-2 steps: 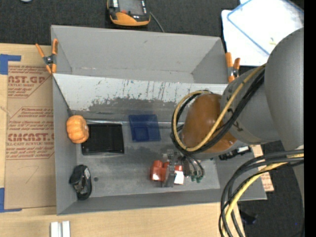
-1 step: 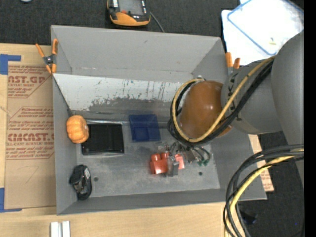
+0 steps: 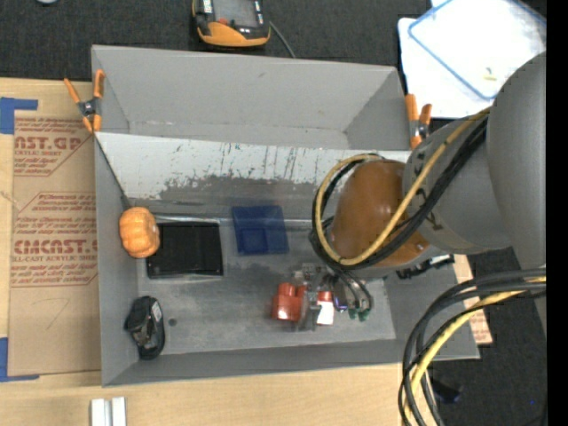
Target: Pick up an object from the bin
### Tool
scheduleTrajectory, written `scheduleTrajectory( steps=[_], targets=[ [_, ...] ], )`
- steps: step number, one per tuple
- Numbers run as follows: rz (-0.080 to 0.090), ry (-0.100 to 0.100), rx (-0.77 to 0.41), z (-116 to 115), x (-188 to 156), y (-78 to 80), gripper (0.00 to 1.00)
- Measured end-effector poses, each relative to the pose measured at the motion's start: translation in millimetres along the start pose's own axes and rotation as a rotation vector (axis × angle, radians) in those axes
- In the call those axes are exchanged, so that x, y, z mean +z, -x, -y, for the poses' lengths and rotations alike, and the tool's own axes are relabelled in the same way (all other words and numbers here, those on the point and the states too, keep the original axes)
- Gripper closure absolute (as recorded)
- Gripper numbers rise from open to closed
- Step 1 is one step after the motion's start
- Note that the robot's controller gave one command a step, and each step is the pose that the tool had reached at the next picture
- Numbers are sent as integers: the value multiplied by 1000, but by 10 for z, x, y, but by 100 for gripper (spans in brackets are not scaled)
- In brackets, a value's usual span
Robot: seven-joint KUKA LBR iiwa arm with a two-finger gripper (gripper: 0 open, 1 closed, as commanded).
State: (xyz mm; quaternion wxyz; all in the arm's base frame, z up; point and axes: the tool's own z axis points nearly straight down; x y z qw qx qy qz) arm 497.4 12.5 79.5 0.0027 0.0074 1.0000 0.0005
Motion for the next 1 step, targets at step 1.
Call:
scheduleTrajectory(
  steps=[1],
  targets=[
    [1,-1,-131,18,-1067,171,100]
  ],
)
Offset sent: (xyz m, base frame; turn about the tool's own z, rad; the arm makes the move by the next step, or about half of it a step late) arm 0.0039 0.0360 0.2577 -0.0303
